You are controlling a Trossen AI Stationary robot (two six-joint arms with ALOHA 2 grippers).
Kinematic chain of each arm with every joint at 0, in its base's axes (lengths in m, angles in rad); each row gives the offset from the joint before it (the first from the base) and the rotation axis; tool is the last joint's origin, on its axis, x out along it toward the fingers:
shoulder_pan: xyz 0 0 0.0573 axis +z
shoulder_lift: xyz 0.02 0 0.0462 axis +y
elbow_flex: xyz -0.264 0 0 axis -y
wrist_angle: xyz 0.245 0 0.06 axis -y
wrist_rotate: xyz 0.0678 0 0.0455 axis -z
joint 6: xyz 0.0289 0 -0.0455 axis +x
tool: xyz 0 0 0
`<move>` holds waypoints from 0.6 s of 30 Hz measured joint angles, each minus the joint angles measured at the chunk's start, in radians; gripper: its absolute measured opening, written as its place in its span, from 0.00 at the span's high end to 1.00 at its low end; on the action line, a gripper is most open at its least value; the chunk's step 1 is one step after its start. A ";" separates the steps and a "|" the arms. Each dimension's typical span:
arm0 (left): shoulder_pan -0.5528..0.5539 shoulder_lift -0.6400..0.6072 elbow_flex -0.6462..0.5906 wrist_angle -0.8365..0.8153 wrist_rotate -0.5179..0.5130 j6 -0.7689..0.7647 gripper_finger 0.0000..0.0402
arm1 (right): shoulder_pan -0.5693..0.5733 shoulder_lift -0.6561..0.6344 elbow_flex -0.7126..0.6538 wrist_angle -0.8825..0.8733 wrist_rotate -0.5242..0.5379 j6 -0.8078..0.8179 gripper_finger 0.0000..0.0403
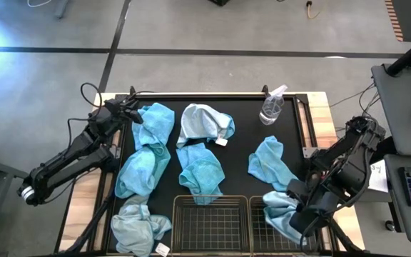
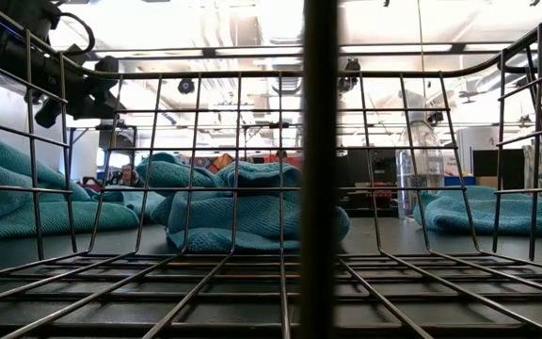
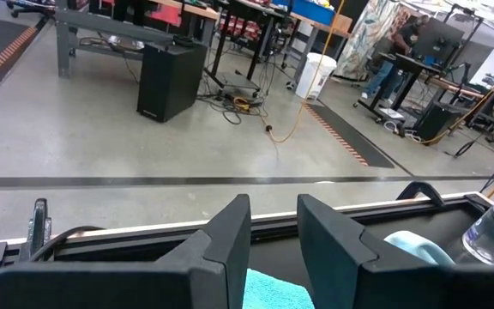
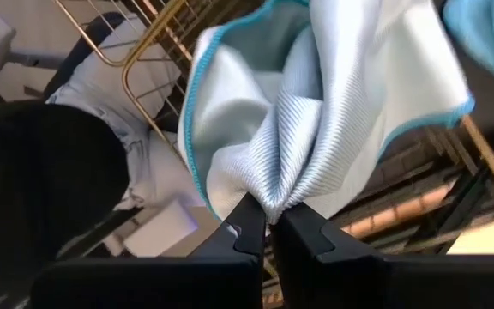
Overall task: Sort microfiber towel by color & place in baskets
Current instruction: Put the light blue towel into the right wire basket
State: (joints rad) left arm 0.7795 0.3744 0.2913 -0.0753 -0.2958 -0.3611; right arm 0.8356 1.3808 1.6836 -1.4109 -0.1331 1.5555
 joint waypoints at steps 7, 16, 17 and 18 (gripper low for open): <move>0.000 0.000 0.000 0.000 0.000 0.000 0.79 | 0.000 0.036 -0.002 0.001 -0.006 0.011 0.98; 0.000 0.000 0.000 0.000 0.000 0.000 0.79 | 0.000 0.110 -0.002 -0.028 -0.082 0.016 0.91; 0.000 0.000 0.000 0.000 0.000 0.000 0.79 | 0.000 0.118 -0.002 -0.040 -0.105 0.016 0.89; 0.000 0.000 0.000 -0.001 0.000 0.000 0.79 | 0.000 0.127 -0.002 -0.050 -0.128 0.016 0.87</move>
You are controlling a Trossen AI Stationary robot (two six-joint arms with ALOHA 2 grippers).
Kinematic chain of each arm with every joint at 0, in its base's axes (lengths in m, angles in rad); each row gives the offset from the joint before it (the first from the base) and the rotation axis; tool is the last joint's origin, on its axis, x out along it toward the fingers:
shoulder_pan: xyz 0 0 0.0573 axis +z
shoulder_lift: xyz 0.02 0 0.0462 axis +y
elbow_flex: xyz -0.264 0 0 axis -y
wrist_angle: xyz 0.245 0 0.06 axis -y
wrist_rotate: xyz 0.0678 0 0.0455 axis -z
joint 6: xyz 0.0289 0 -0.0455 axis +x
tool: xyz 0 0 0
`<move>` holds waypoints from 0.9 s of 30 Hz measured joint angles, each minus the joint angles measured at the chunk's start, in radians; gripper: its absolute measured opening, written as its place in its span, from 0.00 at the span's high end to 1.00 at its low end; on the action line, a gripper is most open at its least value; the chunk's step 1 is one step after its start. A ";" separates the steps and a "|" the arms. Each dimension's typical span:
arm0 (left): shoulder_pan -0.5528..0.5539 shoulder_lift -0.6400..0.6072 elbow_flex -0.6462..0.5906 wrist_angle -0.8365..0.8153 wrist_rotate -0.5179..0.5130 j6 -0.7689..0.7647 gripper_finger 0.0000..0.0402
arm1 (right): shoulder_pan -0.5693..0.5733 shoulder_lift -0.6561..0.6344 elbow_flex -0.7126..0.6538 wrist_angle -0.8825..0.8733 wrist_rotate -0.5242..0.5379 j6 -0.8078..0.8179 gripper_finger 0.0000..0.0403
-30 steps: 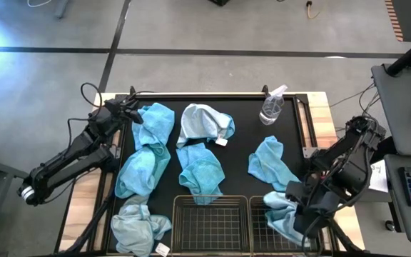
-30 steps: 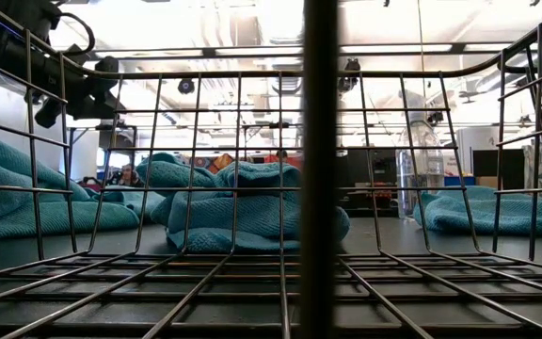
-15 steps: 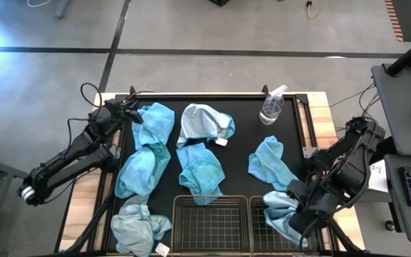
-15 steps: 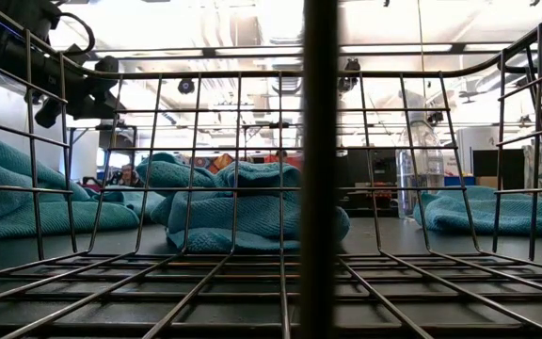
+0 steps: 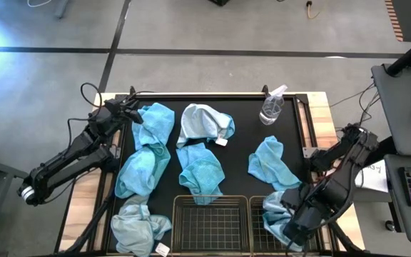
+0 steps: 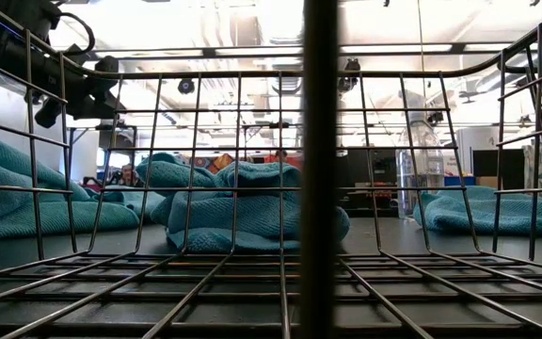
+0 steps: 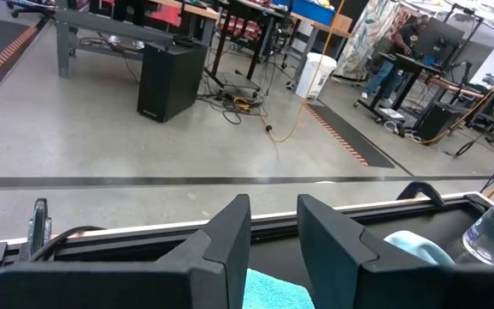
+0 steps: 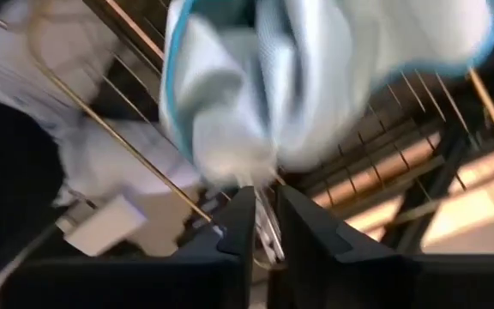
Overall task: Sort microfiber towel by color & place in baskets
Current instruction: Put the light blue towel into the right wire basket, then put the blue towel into the left wire basket
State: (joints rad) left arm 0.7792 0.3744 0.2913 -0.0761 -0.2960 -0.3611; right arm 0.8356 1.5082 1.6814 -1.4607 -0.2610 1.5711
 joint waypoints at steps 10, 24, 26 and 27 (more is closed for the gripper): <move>0.000 0.000 0.000 0.001 0.000 0.001 0.79 | -0.003 0.052 0.000 -0.063 0.000 -0.117 0.74; 0.000 0.001 0.000 -0.004 0.011 0.009 0.79 | -0.070 -0.028 -0.110 -0.110 0.467 -0.492 0.76; 0.000 0.000 0.000 -0.004 0.027 0.008 0.79 | -0.103 -0.062 -0.150 -0.110 0.497 -0.491 0.76; 0.000 0.000 0.000 -0.005 0.029 0.008 0.79 | -0.120 -0.080 -0.170 -0.111 0.499 -0.491 0.76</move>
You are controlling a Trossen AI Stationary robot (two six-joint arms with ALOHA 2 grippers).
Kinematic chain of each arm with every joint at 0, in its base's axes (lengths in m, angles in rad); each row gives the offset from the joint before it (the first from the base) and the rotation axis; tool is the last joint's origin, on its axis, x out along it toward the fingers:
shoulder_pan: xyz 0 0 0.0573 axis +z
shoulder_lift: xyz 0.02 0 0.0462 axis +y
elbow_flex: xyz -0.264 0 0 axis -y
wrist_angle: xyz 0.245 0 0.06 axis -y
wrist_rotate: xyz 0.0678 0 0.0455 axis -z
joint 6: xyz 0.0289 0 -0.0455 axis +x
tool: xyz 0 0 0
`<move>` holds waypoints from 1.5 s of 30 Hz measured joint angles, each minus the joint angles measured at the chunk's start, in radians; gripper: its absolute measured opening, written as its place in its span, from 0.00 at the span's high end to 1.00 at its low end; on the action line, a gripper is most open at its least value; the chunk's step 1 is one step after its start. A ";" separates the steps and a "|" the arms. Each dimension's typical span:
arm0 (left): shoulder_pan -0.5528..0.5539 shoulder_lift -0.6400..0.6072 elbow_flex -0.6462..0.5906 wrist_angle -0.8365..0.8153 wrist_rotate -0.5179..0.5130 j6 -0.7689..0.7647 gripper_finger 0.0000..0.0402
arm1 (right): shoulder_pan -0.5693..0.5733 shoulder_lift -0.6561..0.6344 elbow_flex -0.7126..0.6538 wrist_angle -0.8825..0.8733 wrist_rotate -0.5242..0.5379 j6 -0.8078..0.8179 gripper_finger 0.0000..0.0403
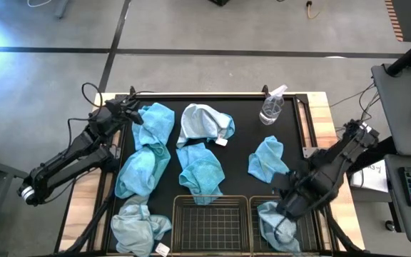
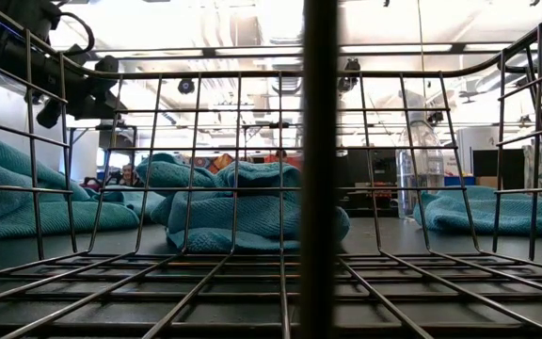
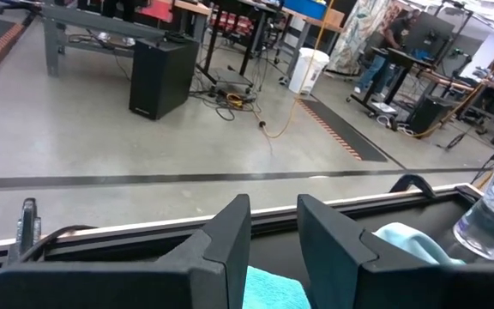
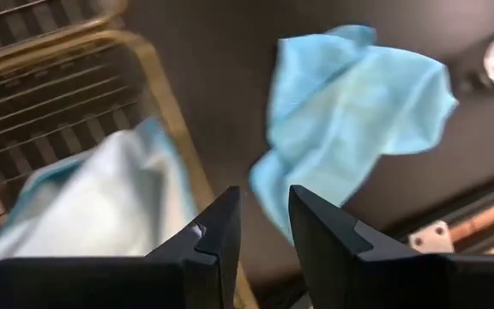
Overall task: Sort microfiber towel by color & place in baskets
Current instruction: Put the blue towel into the left wire basket
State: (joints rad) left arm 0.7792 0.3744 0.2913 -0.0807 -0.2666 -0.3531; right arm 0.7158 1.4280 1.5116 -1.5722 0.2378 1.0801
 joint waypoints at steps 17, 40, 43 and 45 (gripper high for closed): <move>0.000 -0.001 0.000 -0.004 0.007 0.007 0.79 | -0.335 -0.296 -0.384 0.014 0.055 0.009 0.76; 0.000 0.000 0.000 -0.003 0.007 0.031 0.79 | -0.545 -0.295 -0.584 0.295 0.069 -0.148 0.50; 0.000 0.000 0.000 -0.003 0.007 0.031 0.79 | -0.554 -0.285 -0.595 0.298 0.069 -0.148 0.48; 0.000 0.000 0.000 -0.003 0.007 0.032 0.79 | -0.558 -0.282 -0.602 0.307 0.069 -0.147 0.47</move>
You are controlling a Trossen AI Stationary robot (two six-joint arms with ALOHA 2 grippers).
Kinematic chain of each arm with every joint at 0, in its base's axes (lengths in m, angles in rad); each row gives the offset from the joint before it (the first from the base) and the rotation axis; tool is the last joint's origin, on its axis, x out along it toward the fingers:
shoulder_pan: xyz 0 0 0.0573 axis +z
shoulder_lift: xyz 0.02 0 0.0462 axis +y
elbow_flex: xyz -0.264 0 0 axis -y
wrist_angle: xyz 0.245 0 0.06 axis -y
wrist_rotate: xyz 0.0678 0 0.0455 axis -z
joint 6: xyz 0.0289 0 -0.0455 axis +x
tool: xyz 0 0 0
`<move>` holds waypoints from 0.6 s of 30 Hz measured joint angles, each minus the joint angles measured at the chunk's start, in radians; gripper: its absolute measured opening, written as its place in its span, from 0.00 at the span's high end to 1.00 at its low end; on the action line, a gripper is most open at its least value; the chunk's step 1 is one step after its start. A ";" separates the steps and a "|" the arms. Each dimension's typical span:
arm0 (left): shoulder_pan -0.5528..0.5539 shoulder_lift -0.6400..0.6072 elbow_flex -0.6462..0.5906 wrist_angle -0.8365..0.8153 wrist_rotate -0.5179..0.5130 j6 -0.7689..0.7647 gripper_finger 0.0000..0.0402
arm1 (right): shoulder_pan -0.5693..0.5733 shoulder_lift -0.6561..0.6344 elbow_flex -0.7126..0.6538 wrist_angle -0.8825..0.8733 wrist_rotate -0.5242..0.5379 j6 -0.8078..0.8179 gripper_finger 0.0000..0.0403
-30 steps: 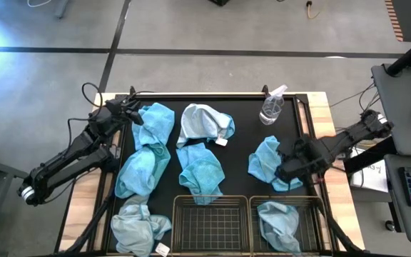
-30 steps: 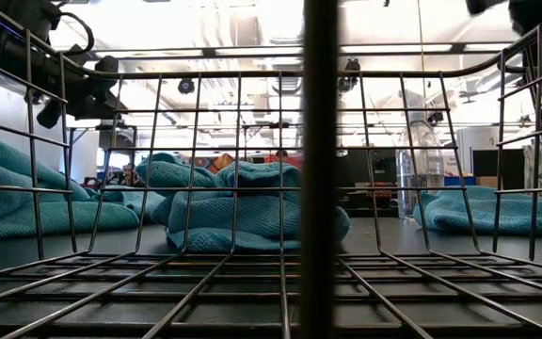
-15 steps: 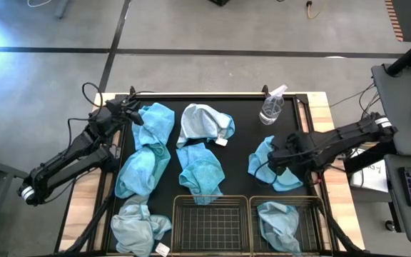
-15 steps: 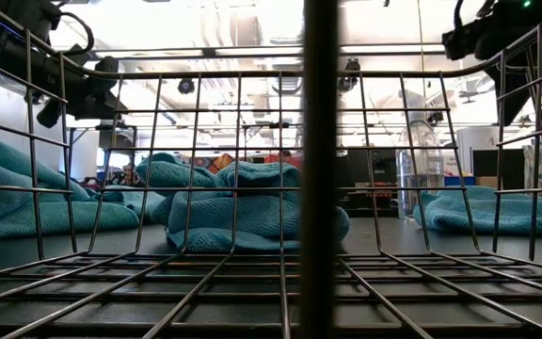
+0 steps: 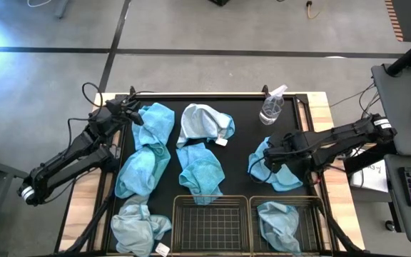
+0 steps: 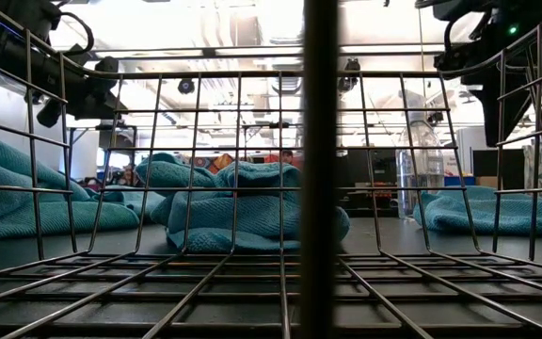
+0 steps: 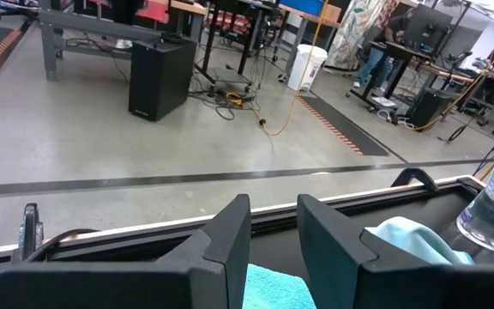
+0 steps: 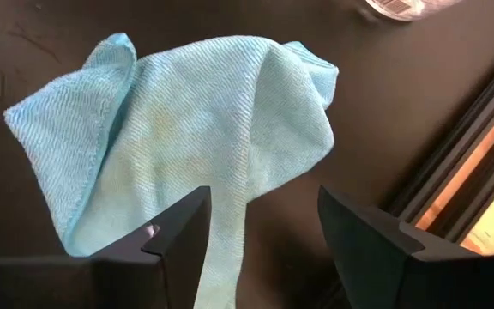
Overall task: Sort microfiber towel by color & place in baskets
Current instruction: Put the blue towel into the left wire basket
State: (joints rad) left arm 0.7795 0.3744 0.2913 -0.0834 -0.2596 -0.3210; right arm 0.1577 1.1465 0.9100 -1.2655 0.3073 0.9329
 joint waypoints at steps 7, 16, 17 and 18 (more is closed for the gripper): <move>0.000 0.000 0.000 -0.005 0.000 0.017 0.79 | -0.002 0.000 -0.066 0.117 -0.027 -0.002 0.47; 0.000 0.001 0.000 -0.023 0.000 0.024 0.79 | -0.005 0.001 -0.155 0.201 -0.046 -0.002 0.47; 0.000 0.001 0.000 -0.023 0.000 0.024 0.79 | -0.005 0.000 -0.159 0.209 -0.046 -0.002 0.47; 0.000 0.001 0.000 -0.023 0.000 0.024 0.79 | -0.005 0.001 -0.162 0.213 -0.048 -0.002 0.47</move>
State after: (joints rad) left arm 0.7792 0.3756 0.2913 -0.1066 -0.2596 -0.2966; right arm 0.1532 1.1473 0.7482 -1.0521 0.2595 0.9314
